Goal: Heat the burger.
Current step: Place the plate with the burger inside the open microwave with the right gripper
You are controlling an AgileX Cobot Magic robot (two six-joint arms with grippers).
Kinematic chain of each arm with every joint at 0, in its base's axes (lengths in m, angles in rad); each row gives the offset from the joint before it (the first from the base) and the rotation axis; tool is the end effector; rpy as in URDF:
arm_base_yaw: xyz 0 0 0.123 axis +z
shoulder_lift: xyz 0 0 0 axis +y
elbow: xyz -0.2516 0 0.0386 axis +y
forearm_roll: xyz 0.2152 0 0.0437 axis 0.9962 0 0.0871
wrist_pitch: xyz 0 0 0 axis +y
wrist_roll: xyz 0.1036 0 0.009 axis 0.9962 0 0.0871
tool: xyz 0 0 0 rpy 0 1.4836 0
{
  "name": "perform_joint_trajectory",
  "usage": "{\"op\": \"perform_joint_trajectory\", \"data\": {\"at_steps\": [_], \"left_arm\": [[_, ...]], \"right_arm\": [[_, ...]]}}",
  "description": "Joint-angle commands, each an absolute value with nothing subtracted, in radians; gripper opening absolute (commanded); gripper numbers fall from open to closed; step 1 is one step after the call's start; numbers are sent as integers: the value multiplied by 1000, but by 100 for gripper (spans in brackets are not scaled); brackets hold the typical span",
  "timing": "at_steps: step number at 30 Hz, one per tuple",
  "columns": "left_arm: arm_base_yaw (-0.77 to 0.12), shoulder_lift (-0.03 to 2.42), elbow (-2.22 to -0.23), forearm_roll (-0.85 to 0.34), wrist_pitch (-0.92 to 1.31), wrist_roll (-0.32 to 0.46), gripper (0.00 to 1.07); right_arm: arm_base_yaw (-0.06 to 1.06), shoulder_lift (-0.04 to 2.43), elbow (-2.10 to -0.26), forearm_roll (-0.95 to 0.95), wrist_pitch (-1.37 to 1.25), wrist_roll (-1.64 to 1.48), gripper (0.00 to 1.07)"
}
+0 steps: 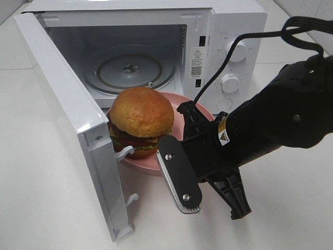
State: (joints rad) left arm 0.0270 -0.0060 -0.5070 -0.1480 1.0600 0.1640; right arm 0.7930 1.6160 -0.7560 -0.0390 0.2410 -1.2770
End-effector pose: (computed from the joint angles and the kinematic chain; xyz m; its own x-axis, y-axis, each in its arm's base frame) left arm 0.0072 -0.0132 0.2584 -0.4295 0.0788 -0.8996 0.1284 0.9914 0.0255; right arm 0.1960 0.1977 0.1497 0.5351 -0.8353 -0.1262 -0.7556 -0.4065 -0.5136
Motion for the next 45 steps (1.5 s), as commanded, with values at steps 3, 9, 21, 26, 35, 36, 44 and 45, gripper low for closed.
{"op": "perform_joint_trajectory", "data": {"at_steps": [3,9,21,26,35,36,44,45], "left_arm": [[28,-24,-507,-155,1046,163,0],[28,-24,-507,-155,1046,163,0],[28,-24,-507,-155,1046,163,0],[28,-24,-507,-155,1046,163,0],[28,-24,-507,-155,1046,163,0],[28,-24,-507,-155,1046,163,0],[28,-24,-507,-155,1046,163,0],[28,-24,-507,-155,1046,163,0]], "right_arm": [[788,1606,-777,20,200,-1356,0],[755,1609,-833,23,219,-1356,0],[708,1645,-909,24,294,-1439,0],[708,1677,-961,24,320,-1455,0],[692,1768,-1082,76,362,-1520,0],[692,1768,-1082,76,362,-1520,0],[684,1862,-1232,76,400,-1506,0],[684,1862,-1232,76,400,-1506,0]]}}
